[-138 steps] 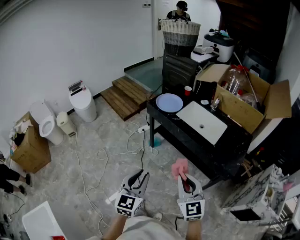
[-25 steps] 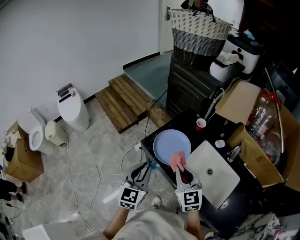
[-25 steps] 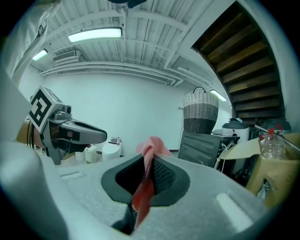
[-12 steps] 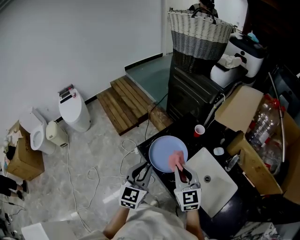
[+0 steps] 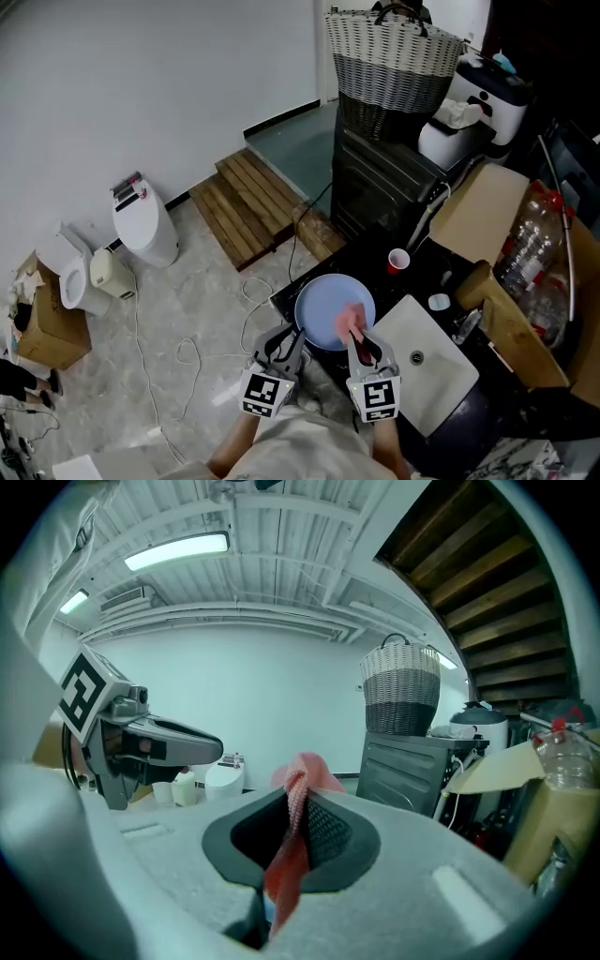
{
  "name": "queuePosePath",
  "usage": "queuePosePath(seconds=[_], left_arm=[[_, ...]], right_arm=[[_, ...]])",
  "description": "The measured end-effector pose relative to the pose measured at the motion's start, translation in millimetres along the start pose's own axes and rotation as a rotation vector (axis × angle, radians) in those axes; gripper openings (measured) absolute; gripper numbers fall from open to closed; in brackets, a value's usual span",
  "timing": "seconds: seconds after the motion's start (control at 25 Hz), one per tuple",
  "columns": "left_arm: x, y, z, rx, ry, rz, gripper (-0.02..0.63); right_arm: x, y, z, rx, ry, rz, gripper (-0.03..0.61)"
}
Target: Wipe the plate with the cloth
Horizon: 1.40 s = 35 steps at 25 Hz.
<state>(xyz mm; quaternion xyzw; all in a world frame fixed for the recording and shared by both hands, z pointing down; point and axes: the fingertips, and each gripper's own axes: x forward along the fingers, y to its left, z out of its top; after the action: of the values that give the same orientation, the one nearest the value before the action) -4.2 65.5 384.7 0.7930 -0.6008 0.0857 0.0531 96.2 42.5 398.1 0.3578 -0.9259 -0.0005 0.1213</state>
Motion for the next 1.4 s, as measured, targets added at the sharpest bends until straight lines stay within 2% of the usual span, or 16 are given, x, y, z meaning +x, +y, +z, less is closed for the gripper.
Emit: queuePosePath(seconds=[0.28, 0.52, 0.96, 1.2, 1.4], left_arm=[[31, 16, 1, 0.012, 0.003, -0.064, 0.063], [57, 46, 2, 0.009, 0.0, -0.107, 0.06], [103, 97, 5, 0.013, -0.001, -0.212, 0.054], [121, 117, -4, 0.009, 0.018, -0.277, 0.048], [132, 123, -21, 0.004, 0.051, -0.328, 0.044]], right_arm=[[25, -13, 1, 0.033, 0.035, -0.054, 0.025], [60, -22, 5, 0.01, 0.038, -0.089, 0.025], [118, -27, 15, 0.036, 0.093, -0.167, 0.025], [140, -28, 8, 0.036, 0.127, -0.206, 0.025], [150, -27, -3, 0.075, 0.178, -0.248, 0.025]])
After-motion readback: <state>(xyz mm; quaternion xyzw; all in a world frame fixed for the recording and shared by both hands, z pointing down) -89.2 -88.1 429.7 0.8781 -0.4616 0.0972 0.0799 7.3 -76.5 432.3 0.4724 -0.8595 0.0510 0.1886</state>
